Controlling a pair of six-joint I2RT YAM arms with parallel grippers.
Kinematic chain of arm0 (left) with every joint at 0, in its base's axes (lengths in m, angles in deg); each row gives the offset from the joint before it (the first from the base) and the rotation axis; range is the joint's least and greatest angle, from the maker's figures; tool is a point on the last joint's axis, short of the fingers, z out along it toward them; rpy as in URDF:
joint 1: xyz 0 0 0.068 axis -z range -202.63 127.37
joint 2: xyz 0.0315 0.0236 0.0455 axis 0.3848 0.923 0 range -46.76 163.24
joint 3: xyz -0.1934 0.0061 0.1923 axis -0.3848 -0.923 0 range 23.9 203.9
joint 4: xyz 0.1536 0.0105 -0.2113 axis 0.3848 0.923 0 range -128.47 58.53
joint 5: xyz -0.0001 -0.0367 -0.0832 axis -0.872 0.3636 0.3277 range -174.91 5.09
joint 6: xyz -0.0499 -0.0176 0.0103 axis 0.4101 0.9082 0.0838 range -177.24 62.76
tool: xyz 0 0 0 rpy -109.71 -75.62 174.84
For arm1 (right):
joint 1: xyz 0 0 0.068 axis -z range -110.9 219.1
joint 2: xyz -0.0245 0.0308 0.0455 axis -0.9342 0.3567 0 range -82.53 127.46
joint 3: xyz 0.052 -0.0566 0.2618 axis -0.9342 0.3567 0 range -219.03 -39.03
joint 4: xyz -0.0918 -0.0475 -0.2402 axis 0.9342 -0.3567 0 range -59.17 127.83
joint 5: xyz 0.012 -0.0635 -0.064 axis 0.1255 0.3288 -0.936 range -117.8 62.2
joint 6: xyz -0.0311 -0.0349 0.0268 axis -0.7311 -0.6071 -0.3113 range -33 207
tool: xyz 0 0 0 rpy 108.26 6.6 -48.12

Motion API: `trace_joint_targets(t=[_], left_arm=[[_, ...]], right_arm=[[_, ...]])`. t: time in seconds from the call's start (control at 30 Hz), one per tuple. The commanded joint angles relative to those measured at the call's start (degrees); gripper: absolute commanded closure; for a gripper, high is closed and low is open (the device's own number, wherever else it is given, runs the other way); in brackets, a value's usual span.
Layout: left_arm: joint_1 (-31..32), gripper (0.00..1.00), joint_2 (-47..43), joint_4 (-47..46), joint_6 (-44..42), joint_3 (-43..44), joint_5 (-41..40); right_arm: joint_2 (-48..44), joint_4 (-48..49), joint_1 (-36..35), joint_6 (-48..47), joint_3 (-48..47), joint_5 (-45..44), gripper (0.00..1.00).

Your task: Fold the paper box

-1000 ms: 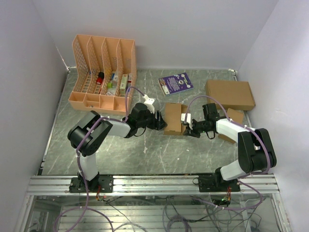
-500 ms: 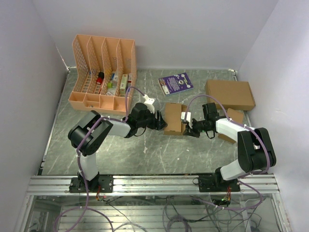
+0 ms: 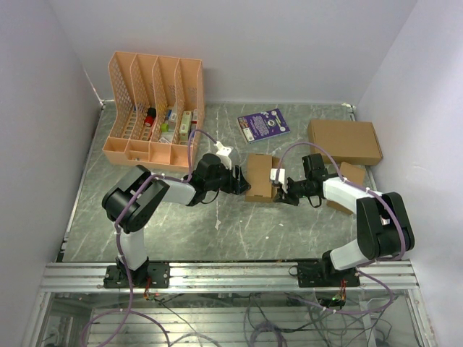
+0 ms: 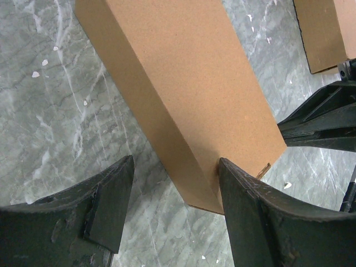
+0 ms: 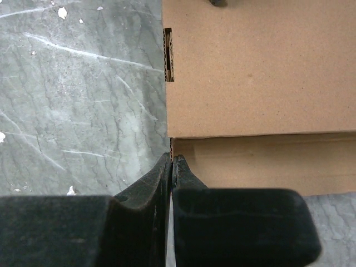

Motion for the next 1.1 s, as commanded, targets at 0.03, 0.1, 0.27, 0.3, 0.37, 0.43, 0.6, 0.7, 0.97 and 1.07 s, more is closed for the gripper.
trace_joint_targets(t=[0.03,0.1,0.27,0.3,0.37,0.43,0.6,0.7,0.97,1.07], left_arm=[[-0.6,0.28,2.5,6.2,-2.5,-0.6,-2.0],[-0.6,0.28,2.5,6.3,-2.6,-0.4,-1.9],[-0.6,0.28,2.5,6.6,-2.8,-0.1,-1.6],[-0.6,0.28,2.4,6.7,-2.9,0.0,-1.5],[-0.6,0.28,2.4,6.8,-2.9,0.1,-1.5],[-0.6,0.28,2.5,6.9,-3.0,0.2,-1.4],[-0.6,0.28,2.5,7.0,-3.1,0.4,-1.3],[-0.6,0.28,2.5,7.2,-3.2,0.5,-1.3],[-0.6,0.28,2.2,7.8,-3.6,0.9,-1.1],[-0.6,0.28,2.0,7.9,-3.6,0.7,-1.4]], right_arm=[[-1.5,0.0,-0.7,-1.2,-0.5,1.7,0.99],[-1.7,0.9,-1.2,-0.6,-0.4,1.1,0.99],[-1.7,2.4,-2.8,1.0,-0.7,-1.0,0.99],[-1.6,2.4,-3.1,1.2,-0.7,-1.5,0.99],[-1.5,2.7,-3.6,1.4,-1.0,-2.5,0.99],[-1.4,2.9,-4.2,1.8,-1.1,-3.5,0.99],[-1.1,2.9,-5.5,2.5,-1.9,-5.2,0.98],[-1.1,2.4,-6.3,2.9,-2.6,-6.1,0.97],[0.2,0.1,-8.6,4.1,-5.1,-8.1,0.95],[0.8,-0.6,-8.6,5.2,-6.1,-8.8,0.93]])
